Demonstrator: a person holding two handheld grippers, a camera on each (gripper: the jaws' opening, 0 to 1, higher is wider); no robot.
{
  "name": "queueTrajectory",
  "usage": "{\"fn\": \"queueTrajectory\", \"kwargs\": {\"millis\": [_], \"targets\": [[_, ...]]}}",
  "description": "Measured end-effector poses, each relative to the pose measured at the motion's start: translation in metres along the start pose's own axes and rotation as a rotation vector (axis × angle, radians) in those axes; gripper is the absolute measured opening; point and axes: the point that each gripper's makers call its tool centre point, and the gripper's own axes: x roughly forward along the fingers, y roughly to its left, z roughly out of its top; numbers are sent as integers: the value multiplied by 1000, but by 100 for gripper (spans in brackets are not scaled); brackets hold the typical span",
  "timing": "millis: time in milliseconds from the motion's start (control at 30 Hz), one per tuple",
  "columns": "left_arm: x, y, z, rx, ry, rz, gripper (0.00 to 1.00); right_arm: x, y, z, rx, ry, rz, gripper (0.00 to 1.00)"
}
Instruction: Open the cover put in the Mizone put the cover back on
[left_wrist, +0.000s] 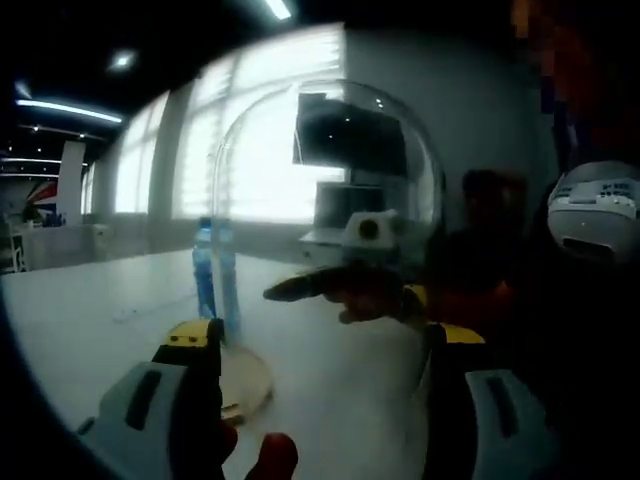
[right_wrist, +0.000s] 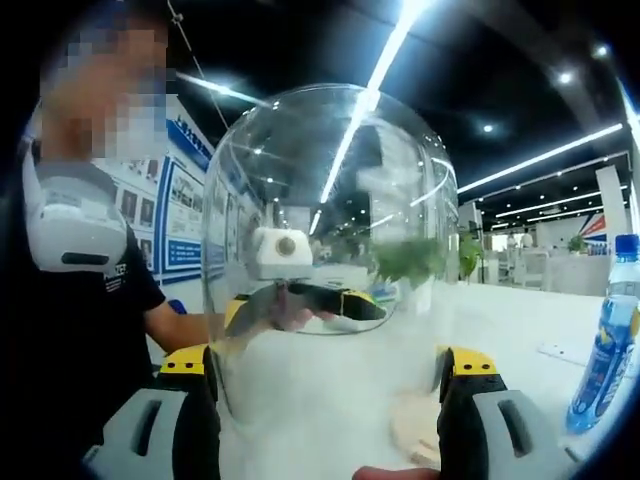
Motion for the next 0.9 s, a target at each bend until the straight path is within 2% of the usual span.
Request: {"fn": "queueTrajectory", "kwargs": {"millis": [333,667,900], "targets": [[-4,-6,-14,-18,0,11,71,0,6,-13,9,21,7,85],[-4,-6,-23,-16,11,16,71,1,7,-23,14,32,8,85],[-4,-7,-25,-1,0,15,72,0,9,-25,-10,16,5,85]]}}
